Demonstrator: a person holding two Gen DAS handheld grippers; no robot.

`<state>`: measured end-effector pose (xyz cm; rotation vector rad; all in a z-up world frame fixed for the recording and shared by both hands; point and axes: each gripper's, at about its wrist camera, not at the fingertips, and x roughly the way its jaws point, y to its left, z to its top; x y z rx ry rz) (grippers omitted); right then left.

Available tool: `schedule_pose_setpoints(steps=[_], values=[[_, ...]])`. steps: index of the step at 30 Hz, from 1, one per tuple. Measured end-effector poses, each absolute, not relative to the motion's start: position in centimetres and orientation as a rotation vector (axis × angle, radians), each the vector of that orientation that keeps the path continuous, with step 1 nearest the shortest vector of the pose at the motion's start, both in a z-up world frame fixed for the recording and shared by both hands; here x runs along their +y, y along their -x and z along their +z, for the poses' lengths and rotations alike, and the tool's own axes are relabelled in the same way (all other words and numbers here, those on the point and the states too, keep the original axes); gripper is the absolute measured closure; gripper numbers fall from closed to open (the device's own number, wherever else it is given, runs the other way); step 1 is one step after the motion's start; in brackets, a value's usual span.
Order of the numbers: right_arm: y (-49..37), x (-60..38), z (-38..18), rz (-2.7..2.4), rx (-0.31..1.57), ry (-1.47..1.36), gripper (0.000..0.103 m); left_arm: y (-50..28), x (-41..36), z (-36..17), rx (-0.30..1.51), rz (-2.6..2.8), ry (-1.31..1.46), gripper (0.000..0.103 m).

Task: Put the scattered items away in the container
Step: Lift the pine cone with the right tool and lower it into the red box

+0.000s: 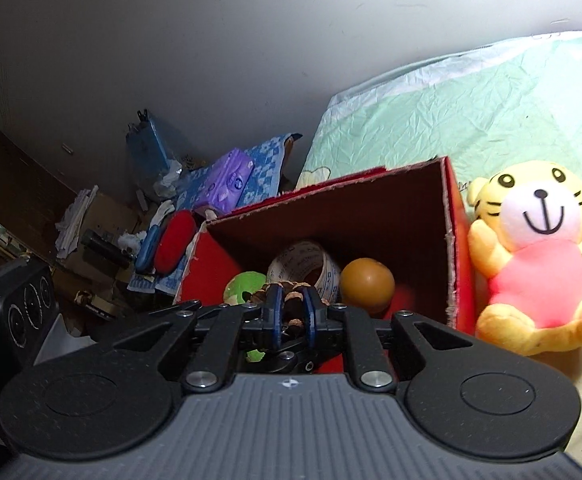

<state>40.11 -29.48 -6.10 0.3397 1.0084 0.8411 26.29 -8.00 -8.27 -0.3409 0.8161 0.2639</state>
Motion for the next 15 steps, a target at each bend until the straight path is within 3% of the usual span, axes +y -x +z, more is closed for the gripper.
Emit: schedule_pose_setpoints(steps=[15], values=[[-40.6,-24.6,-10.9,0.748,1.23,-0.195,0.088,-27.5,-4.2,-15.1,1.075,0.232,0.442,0.046]])
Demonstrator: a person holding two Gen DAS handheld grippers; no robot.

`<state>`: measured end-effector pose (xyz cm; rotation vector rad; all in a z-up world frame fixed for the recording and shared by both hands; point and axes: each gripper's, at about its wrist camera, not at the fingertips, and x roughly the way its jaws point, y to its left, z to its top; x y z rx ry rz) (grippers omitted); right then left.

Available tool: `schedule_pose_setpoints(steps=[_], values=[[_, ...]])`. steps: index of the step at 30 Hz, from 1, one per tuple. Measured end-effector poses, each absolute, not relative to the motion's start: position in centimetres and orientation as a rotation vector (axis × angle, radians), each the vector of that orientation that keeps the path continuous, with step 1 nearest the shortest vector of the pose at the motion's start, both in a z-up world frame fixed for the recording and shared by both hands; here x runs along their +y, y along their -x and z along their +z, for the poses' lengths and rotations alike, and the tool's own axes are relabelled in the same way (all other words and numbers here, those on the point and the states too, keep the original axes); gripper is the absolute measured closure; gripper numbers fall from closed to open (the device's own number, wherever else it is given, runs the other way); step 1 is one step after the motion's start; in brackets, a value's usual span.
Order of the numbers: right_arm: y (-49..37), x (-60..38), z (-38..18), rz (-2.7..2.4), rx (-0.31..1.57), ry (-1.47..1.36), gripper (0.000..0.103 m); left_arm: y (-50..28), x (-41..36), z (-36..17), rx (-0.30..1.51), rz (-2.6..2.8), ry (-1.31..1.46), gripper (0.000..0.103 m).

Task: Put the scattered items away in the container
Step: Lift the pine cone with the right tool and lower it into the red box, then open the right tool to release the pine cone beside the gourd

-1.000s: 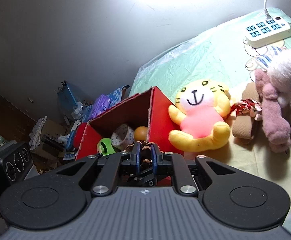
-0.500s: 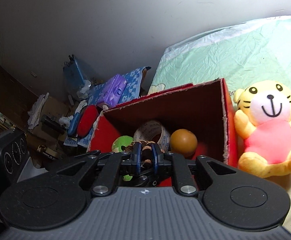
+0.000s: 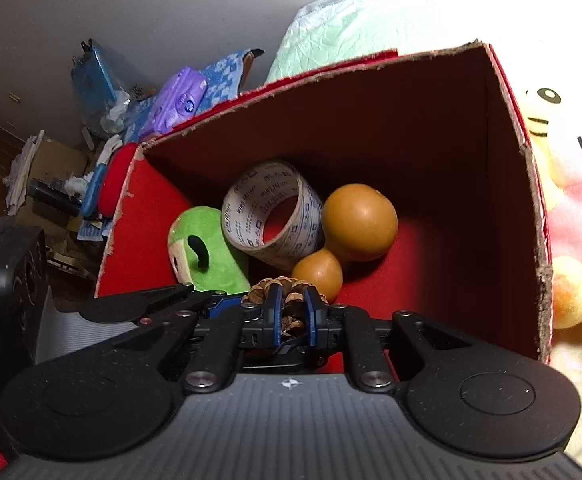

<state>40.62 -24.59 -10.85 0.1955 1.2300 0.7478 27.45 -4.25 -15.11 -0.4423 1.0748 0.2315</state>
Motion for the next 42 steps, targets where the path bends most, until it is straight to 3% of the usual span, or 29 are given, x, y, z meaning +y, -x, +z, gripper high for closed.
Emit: schedule_pose_setpoints(steps=[21,36,42], values=[[-41.8,-23.8,-12.7,0.65,1.333,-0.142,0.084,-28.1,-3.3,-15.6,1.166,0.233,0.468,0.043],[-41.8,-23.7,-12.1,0.631,1.3,-0.112,0.069,-28.0,-3.4,-15.2,1.151,0.254,0.458,0.025],[-41.6,-24.0,-12.0,0.639,1.295,-0.141,0.068,-28.0,-3.4,-15.1,1.144,0.256,0.446,0.025]])
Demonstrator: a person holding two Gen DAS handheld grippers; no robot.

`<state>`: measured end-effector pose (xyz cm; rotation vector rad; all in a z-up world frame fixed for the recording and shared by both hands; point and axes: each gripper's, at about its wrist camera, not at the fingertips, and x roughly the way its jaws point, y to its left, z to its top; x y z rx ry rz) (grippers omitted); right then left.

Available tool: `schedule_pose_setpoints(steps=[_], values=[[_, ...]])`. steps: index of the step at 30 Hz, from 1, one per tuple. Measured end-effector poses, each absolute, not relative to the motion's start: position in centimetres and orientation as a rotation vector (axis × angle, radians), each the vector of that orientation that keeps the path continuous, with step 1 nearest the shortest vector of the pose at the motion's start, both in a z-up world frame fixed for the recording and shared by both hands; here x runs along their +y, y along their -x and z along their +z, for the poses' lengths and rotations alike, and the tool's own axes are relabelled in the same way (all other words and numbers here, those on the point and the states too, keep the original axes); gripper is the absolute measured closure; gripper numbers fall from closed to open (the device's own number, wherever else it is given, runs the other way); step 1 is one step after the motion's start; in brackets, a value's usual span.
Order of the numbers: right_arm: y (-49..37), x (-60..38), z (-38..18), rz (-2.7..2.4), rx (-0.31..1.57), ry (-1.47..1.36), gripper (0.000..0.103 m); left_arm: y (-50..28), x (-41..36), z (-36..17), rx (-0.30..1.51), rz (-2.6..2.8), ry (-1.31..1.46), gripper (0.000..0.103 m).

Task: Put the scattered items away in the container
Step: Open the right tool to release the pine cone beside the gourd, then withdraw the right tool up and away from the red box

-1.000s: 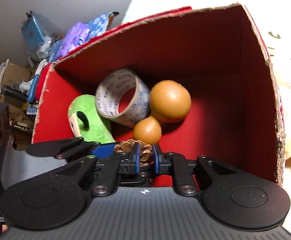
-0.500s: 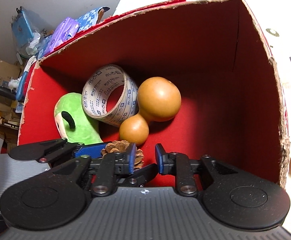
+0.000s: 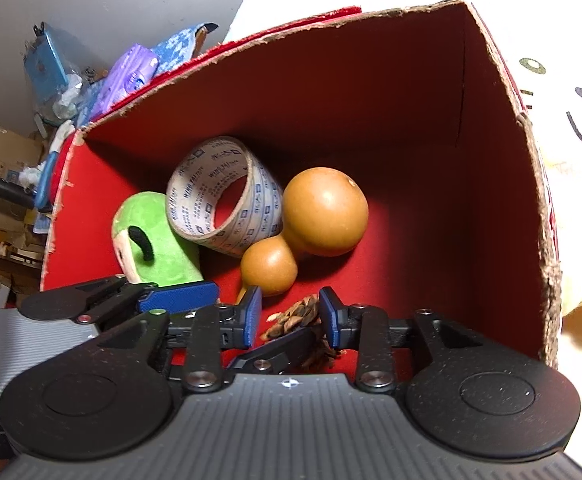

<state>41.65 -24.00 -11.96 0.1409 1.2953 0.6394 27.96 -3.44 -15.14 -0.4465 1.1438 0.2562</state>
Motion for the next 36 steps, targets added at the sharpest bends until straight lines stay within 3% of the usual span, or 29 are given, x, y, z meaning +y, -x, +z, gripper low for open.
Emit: schedule_pose_setpoints(steps=[12,22,36], values=[[-40.6,-25.0,-10.7,0.638,1.238,-0.173,0.068,-27.5,-4.2,-15.1,1.122,0.279,0.417,0.025],[-39.2,-26.5,-8.4,0.644,1.134,-0.142,0.062,-26.6,-5.5,-13.1,1.007,0.378,0.365,0.013],[-37.7,-28.6,-5.2,0.673,1.019,-0.091,0.055,-25.2,-7.9,-10.2,0.923,0.551,0.331,0.007]])
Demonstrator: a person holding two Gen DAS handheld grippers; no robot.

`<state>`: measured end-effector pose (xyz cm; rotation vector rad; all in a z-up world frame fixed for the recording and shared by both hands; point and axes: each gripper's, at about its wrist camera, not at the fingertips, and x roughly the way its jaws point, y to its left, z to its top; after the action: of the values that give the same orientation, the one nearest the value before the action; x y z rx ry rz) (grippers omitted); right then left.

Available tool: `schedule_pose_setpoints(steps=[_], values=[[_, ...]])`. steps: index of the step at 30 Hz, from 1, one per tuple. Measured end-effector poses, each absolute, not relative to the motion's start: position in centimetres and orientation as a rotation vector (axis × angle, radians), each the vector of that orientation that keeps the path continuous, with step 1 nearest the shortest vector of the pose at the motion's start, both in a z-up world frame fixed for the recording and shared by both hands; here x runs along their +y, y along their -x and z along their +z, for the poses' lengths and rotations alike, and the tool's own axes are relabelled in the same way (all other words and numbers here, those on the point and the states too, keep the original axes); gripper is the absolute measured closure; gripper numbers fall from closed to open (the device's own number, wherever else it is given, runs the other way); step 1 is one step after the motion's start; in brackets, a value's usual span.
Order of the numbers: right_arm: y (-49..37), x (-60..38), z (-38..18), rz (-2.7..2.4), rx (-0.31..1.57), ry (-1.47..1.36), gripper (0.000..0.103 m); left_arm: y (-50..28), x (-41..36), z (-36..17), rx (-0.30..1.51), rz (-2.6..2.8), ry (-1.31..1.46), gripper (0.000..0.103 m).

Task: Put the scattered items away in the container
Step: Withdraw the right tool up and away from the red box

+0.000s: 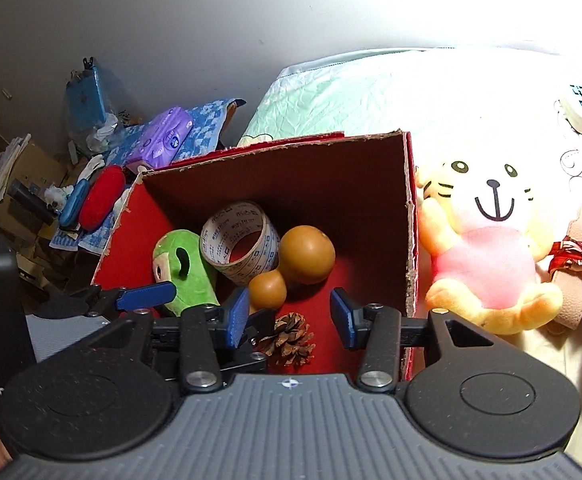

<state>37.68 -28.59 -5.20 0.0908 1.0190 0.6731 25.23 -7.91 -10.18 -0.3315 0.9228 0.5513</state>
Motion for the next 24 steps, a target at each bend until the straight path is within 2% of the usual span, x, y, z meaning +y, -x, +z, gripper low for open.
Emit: schedule_pose_setpoints(steps=[19,24], values=[[-37.6,-28.1,-6.5,0.639,1.056,-0.113,0.054,-22.9,-7.3,-9.4,0.926,0.71,0.319,0.004],[-37.3,-27.3,-6.9,0.599,1.058,-0.115,0.05,-22.9,-6.6,-10.1,0.961,0.67,0.322,0.004]])
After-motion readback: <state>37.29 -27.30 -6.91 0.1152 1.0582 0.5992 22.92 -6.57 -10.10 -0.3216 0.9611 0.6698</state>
